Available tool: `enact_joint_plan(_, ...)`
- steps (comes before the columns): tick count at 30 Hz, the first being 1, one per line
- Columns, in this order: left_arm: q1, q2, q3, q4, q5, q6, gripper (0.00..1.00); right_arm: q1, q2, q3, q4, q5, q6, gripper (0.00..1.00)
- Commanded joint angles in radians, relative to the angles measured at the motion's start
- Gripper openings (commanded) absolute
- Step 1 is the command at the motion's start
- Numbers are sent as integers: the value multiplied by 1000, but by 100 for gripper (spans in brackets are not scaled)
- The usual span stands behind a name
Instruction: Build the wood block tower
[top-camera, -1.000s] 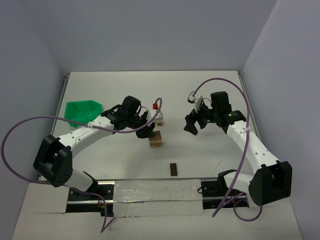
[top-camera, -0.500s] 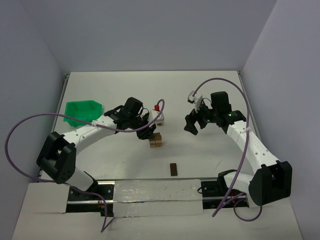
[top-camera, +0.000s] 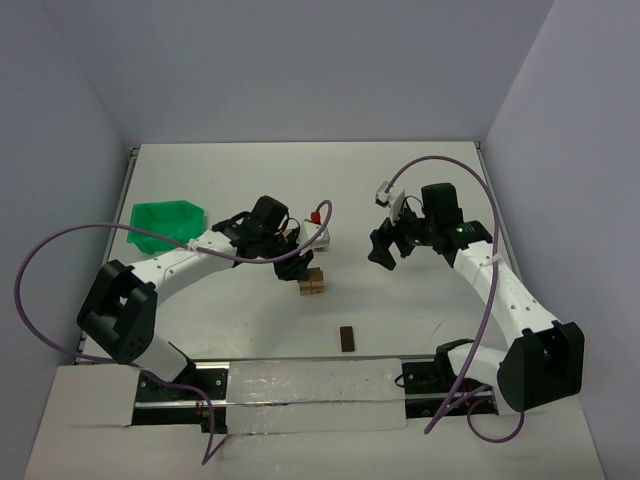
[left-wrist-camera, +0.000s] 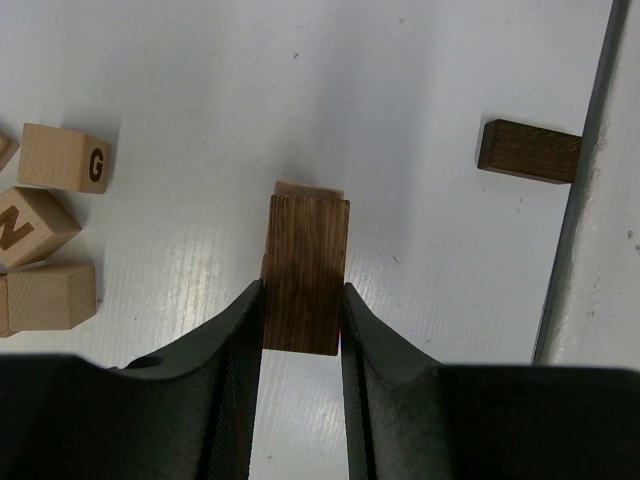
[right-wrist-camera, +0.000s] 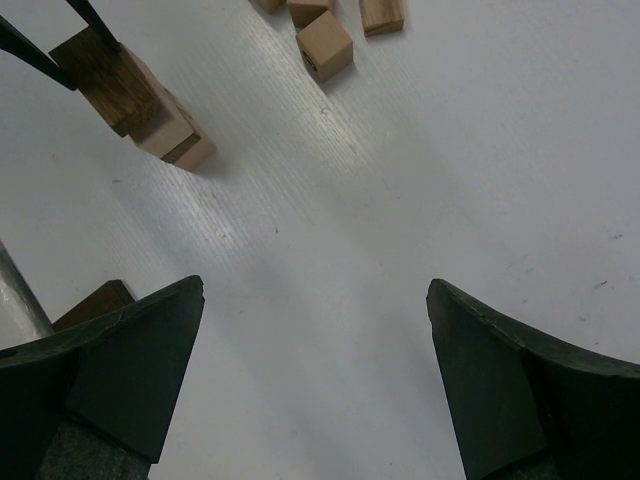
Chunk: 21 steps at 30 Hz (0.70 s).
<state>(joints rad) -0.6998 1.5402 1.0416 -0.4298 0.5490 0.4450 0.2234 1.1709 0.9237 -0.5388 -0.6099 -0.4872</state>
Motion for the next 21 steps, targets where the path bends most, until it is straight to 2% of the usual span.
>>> enact_joint_plan(1,-11,12,49,13,-2,-6,7,-9,0,32,19,0,8,100)
enact_joint_plan(13,-15,24,58,11,-17,-3,10,-8,3,32,17,-2,6,100)
enact_joint_plan(18,-18,27,60,12,-20,-4,19,-7,2,30,17,-4,6,100)
enact_joint_plan(21,-20,29,63,11,-24,-3,21,-7,3,32,17,-4,5,100)
